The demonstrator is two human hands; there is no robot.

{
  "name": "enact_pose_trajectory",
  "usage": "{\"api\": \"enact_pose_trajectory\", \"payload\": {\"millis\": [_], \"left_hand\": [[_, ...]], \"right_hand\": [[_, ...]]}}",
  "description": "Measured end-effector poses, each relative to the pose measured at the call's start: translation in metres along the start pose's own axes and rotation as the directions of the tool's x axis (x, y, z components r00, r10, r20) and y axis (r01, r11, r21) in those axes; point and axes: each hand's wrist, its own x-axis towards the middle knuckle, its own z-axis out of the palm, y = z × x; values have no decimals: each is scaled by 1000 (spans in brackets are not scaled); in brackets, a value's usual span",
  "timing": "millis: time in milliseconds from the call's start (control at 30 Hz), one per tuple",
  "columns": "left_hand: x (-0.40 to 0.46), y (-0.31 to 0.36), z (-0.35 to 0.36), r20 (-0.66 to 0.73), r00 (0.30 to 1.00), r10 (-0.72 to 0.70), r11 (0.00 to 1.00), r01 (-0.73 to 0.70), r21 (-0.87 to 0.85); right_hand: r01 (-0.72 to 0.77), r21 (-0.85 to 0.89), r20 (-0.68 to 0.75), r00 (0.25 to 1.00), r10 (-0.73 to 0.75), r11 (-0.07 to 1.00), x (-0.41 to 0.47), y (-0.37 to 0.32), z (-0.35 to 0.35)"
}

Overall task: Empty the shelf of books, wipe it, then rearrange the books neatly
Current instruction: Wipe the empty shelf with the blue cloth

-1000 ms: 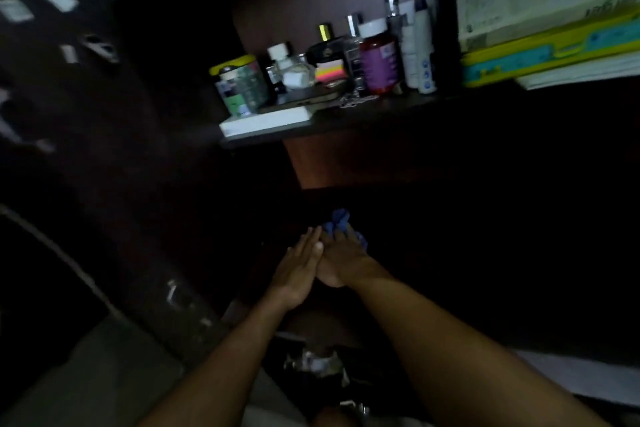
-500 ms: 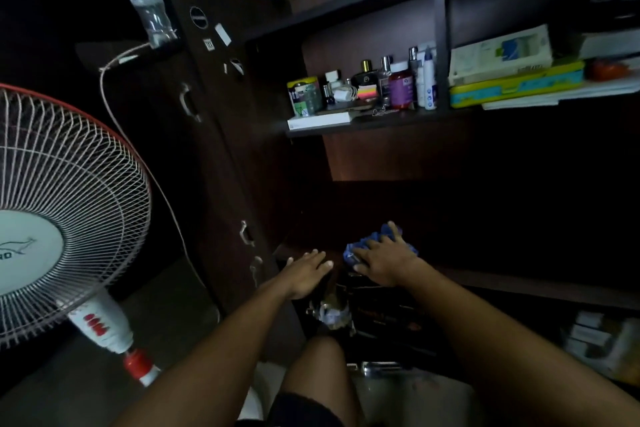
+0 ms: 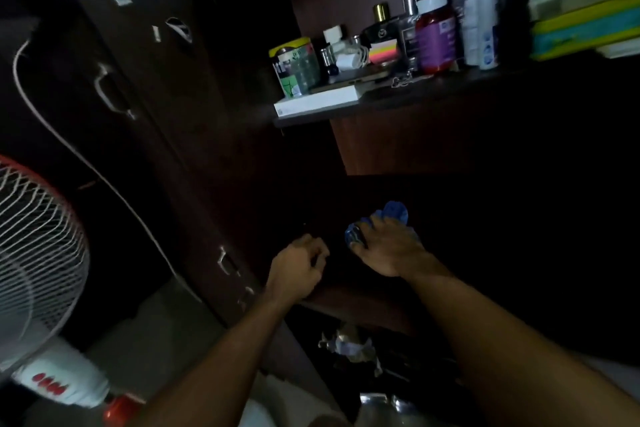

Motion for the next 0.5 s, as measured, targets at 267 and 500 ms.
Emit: {"api": "enact_pose_trajectory", "payload": {"millis": [267, 500], "left_hand": [[18, -28, 33, -174, 985, -7, 997, -7, -78], [21, -26, 32, -89, 995, -42, 996, 35, -85]], "right_hand": [[-44, 36, -46, 998, 46, 998, 158, 34, 17], [-152, 130, -3, 988, 154, 980, 240, 56, 30]]}}
